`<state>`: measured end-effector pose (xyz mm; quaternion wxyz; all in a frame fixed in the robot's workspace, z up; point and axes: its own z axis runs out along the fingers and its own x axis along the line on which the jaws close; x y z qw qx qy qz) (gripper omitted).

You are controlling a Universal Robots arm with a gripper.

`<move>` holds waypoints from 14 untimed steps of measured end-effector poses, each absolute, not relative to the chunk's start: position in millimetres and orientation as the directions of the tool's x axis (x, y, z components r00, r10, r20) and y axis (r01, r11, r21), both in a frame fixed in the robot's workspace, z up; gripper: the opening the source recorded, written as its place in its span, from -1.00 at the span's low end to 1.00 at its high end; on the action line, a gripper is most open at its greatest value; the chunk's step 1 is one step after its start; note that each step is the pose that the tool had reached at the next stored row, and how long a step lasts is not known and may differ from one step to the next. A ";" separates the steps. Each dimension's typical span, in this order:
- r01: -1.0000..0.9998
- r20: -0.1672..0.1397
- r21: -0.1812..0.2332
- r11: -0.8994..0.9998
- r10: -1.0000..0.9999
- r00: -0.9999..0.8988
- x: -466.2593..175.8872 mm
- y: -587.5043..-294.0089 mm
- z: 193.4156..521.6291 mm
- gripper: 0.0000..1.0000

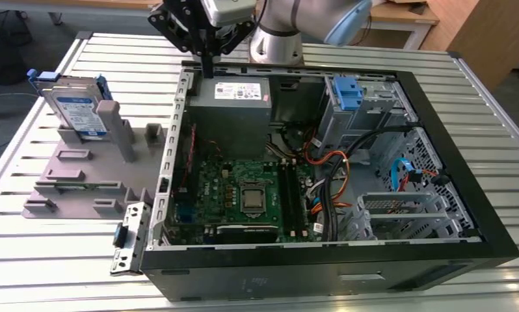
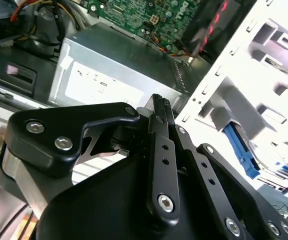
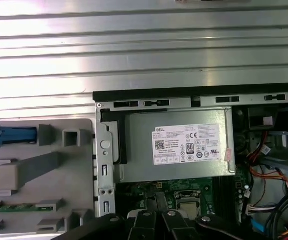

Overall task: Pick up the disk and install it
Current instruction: 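Reach for the disk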

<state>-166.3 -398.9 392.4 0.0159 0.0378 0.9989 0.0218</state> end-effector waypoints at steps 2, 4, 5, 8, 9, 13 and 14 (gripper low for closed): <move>0.075 -0.032 0.045 0.996 0.076 -0.997 -172.8 -398.9 392.2 -0.79; 0.075 -0.033 0.045 0.996 0.076 -0.997 -179.8 -398.9 392.1 -0.79; 0.075 -0.034 0.045 0.996 0.076 -0.997 -183.7 -398.9 392.0 -0.79; 0.074 -0.036 0.045 0.996 0.076 -0.996 -195.5 -399.0 391.7 -0.79; 0.074 -0.037 0.045 0.996 0.076 -0.996 -198.9 -399.0 391.6 -0.79; 0.074 -0.038 0.045 0.996 0.076 -0.996 -210.5 -398.9 391.2 -0.79; 0.074 -0.038 0.045 0.996 0.076 -0.996 -213.8 -398.9 390.9 -0.79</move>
